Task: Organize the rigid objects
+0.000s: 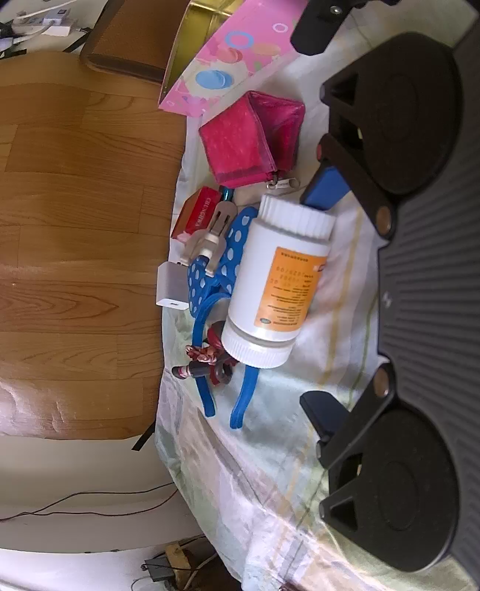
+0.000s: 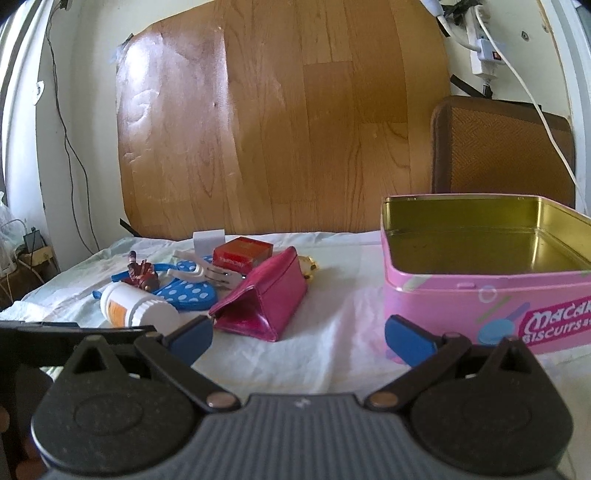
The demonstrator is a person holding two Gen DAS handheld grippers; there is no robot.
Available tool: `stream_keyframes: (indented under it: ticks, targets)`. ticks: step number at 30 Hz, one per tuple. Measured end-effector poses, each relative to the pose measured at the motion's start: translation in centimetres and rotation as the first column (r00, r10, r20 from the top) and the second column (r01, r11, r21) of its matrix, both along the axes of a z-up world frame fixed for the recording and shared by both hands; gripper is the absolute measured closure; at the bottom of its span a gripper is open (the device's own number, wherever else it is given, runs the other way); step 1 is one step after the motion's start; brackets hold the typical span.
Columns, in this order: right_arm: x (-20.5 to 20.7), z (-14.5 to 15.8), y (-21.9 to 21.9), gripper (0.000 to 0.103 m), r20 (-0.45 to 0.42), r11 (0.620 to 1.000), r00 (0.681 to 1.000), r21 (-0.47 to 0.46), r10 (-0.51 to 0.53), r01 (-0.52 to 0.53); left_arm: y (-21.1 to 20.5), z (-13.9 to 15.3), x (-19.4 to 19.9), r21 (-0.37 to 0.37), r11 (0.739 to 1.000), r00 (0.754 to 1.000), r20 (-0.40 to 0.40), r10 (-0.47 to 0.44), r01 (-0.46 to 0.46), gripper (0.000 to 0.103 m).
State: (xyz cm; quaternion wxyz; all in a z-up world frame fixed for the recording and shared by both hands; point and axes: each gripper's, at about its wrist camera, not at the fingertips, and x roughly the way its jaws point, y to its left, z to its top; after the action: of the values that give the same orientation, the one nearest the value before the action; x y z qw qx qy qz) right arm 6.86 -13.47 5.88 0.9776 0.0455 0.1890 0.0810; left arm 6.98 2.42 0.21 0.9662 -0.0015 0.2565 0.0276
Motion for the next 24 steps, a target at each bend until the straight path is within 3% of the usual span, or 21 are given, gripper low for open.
stream_keyframes:
  ticks: [24]
  targets:
    - [-0.11, -0.02, 0.00, 0.000, 0.010, 1.000, 1.000, 0.006, 0.001, -0.001, -0.18, 0.00, -0.11, 0.010, 1.000, 1.000, 0.014, -0.001, 0.001, 0.000]
